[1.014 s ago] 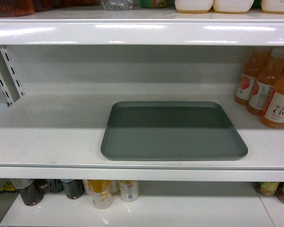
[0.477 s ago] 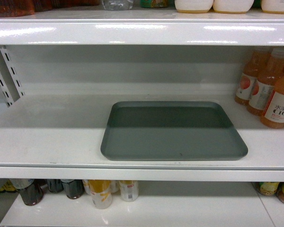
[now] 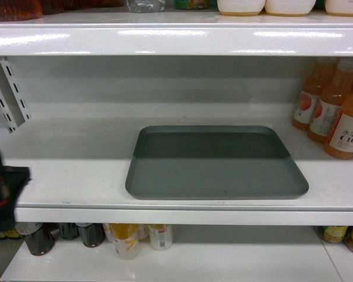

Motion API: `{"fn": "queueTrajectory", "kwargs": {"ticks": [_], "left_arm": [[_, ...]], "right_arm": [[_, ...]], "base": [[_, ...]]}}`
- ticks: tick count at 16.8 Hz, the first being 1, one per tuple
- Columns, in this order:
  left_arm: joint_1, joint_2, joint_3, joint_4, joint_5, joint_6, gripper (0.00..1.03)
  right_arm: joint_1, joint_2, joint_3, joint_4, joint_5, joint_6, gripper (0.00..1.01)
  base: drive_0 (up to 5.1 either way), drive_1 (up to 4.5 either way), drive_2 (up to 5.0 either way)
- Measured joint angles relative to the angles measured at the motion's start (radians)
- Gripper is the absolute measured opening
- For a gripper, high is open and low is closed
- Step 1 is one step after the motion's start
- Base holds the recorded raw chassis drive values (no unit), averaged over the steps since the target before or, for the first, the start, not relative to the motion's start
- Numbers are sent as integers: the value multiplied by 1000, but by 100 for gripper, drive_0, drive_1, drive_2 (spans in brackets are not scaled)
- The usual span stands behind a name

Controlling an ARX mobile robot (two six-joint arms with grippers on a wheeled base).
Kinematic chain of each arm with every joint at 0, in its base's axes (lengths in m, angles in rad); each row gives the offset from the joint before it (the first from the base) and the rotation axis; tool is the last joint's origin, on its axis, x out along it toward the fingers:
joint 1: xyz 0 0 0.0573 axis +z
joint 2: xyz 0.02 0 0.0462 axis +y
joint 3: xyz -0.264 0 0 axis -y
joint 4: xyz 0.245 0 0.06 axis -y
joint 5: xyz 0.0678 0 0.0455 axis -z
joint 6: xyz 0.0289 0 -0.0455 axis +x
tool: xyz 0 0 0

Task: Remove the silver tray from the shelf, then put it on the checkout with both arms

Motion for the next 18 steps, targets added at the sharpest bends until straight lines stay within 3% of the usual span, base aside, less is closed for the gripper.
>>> {"fn": "queueTrajectory", "kwargs": {"ticks": [3, 6, 10, 16, 17, 18], "left_arm": [[-15, 344, 174, 54, 24, -10, 98], [-31, 522, 316, 49, 48, -3, 98], [-45, 697, 502, 2, 46, 6, 98], [-49, 898, 640, -16, 53, -7, 98], [-48, 930, 687, -36, 58, -12, 98], [-40, 955, 763, -71, 68, -27, 98]], "right_arm": [[74, 366, 94, 208, 38, 40, 98], [105, 616, 203, 285, 87, 70, 98], [132, 868, 394, 317, 154, 92, 98], [145, 1120, 633, 254, 202, 114, 98], [144, 1171, 709, 220, 219, 128, 98], [143, 1243, 798, 198, 272, 127, 98]], "base": [[0, 0, 0], [0, 0, 0], [0, 0, 0], [0, 0, 0], [0, 0, 0], [0, 0, 0]]}}
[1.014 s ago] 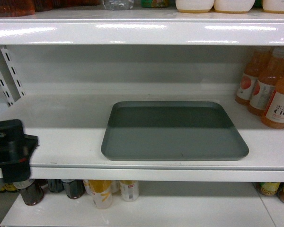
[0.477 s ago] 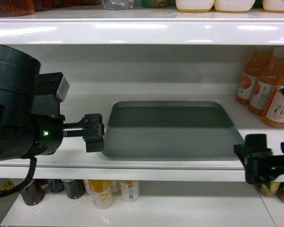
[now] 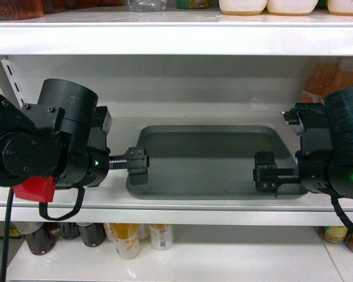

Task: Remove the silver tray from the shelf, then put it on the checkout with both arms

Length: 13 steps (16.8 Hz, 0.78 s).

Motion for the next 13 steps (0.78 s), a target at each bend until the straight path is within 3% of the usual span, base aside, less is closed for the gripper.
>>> {"fn": "queueTrajectory", "kwargs": {"ticks": [1, 5, 10, 13], "left_arm": [[2, 24, 41, -24, 11, -21, 98], [-1, 70, 107, -89, 18, -25, 98], [-24, 101, 151, -127, 15, -32, 98], [-29, 119, 190, -165, 6, -37, 98]], "right_arm": [[-6, 41, 53, -24, 42, -3, 98], [-58, 122, 161, -87, 60, -6, 98], [-110, 202, 248, -143, 24, -5, 98], [-120, 223, 292, -153, -2, -32, 98]], "base": [[0, 0, 0], [0, 0, 0], [0, 0, 0], [0, 0, 0]]}}
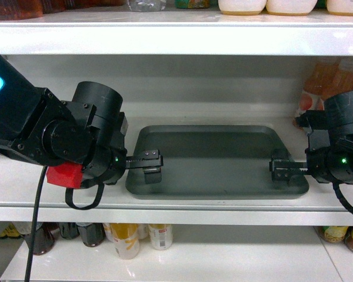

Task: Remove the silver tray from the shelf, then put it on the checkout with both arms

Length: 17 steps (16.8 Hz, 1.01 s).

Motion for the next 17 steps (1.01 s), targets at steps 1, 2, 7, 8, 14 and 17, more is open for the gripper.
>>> {"fn": "queueTrajectory", "kwargs": {"ticks": [1, 2, 7, 8, 14, 17], "left_arm": [[0, 7, 13, -9, 0, -7, 98], [0, 11, 23, -24, 0, -12, 98], [12, 42, 109, -140, 50, -36, 74], [17, 45, 122, -167, 57, -40, 65], [3, 52, 121, -202, 50, -45, 6], [6, 16, 43, -145, 71, -72, 2]], "right_arm": [[0, 7, 13, -3, -5, -9, 98], [0, 17, 23, -4, -7, -21, 98], [1, 40, 114, -130, -32, -40, 53], [2, 42, 120, -141, -33, -40, 44], [-6, 40, 113, -152, -75, -22, 4], [-4, 1, 30, -101, -78, -7, 4]], "base": [[0, 0, 0], [0, 0, 0], [0, 0, 0], [0, 0, 0], [0, 0, 0], [0, 0, 0]]}}
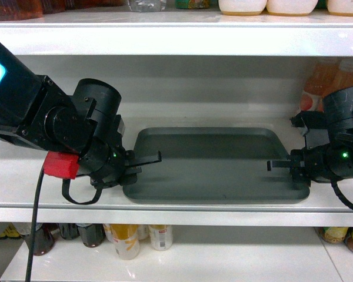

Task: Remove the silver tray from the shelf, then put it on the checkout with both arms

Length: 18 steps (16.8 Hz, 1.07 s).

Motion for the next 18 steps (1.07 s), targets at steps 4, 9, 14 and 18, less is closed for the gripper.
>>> {"fn": "queueTrajectory", "kwargs": {"ticks": [4, 9, 14, 18], "left_arm": [[-53, -455, -509, 238, -92, -37, 2], [-99, -705, -676, 194, -161, -38, 2], [-125, -944, -794, 144, -218, -44, 2], [-121, -950, -792, 150, -229, -36, 3]], "right_arm": [[19, -439, -548, 263, -28, 95, 4], [21, -752, -763, 238, -63, 106, 4], [34, -1062, -897, 180, -93, 123, 3], [34, -1069, -891, 183, -98, 126, 3]], "base": [[0, 0, 0], [0, 0, 0], [0, 0, 0], [0, 0, 0]]}}
